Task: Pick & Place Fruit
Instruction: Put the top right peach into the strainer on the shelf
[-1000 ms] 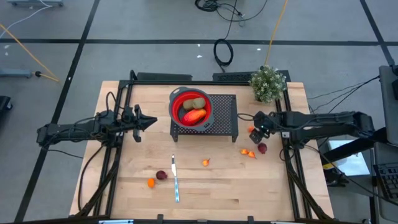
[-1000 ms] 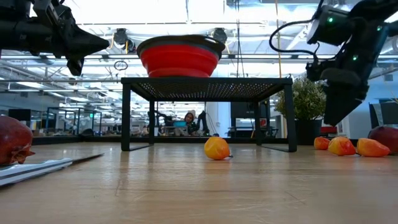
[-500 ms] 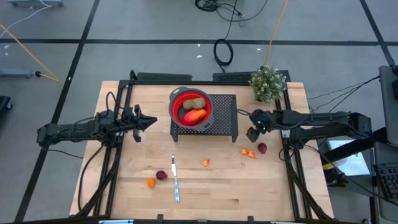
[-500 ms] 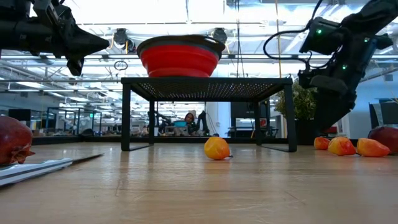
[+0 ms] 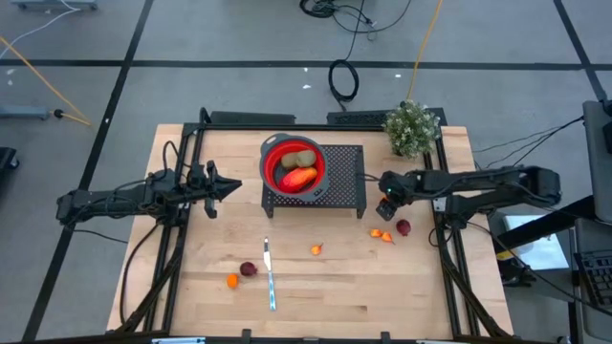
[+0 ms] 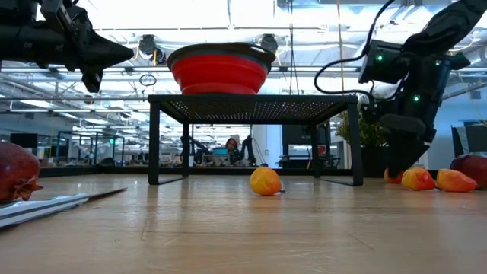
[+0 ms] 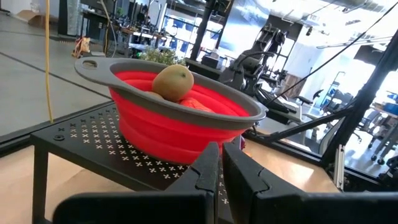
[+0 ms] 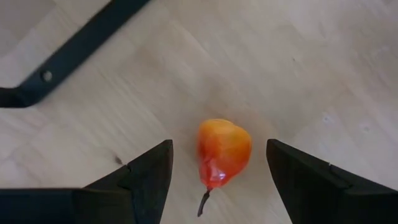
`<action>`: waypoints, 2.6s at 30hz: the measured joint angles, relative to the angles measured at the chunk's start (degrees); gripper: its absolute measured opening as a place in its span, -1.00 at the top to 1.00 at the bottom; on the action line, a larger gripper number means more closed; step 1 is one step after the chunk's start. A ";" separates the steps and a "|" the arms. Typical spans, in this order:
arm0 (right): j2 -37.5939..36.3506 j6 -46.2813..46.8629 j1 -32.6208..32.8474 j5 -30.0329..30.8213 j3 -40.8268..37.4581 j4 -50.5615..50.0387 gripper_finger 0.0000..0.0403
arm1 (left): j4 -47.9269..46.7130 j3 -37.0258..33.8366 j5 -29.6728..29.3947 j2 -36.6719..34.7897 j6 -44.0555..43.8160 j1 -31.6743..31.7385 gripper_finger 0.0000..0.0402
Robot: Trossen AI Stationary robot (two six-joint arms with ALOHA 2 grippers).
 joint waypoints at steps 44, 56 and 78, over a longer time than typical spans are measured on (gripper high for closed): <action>-1.65 2.72 0.02 -0.21 0.00 -0.28 0.51 | 0.33 0.00 0.00 0.00 -0.10 0.00 0.90; -17.58 5.63 0.02 -0.14 0.38 -3.45 0.53 | 6.75 0.00 -0.04 -0.02 -0.03 0.00 0.90; -28.81 -5.05 0.04 7.35 10.80 17.46 0.52 | 10.46 0.00 -8.10 0.00 -9.56 0.00 0.90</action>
